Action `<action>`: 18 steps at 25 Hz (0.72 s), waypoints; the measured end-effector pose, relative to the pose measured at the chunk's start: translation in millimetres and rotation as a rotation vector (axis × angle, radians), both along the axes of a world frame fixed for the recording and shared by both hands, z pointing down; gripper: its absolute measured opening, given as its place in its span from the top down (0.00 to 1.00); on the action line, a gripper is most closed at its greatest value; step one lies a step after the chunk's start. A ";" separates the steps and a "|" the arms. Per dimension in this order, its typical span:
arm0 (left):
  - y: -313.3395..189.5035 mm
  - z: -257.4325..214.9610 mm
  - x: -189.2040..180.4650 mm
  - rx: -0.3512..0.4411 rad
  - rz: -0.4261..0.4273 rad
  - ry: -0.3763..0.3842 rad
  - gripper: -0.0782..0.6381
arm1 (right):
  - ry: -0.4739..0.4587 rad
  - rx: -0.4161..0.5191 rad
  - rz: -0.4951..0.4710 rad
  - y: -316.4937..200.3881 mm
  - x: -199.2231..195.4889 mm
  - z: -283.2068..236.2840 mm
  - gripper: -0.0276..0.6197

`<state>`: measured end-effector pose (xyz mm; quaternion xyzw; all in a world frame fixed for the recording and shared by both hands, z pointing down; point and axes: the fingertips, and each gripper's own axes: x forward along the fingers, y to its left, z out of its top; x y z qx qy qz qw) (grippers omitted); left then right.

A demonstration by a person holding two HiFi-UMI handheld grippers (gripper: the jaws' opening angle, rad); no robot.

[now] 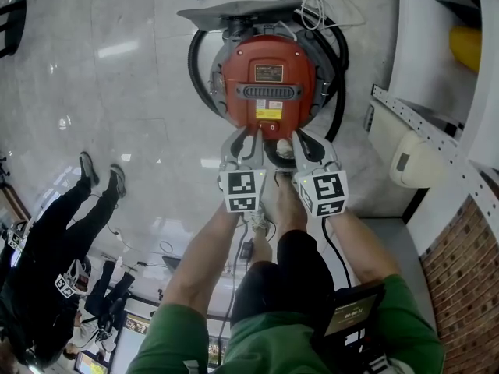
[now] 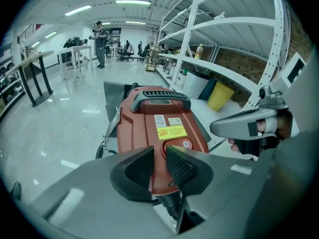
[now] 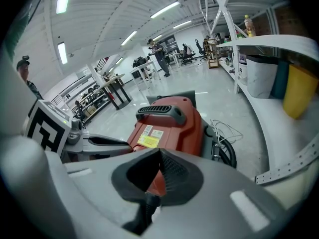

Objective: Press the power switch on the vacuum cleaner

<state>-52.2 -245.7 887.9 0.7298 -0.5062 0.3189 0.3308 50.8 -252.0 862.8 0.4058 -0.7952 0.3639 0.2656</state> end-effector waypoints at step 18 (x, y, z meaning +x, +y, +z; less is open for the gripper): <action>27.2 -38.4 -25.3 0.055 0.021 -0.087 0.83 | 0.042 0.055 -0.003 16.5 6.5 -40.2 0.95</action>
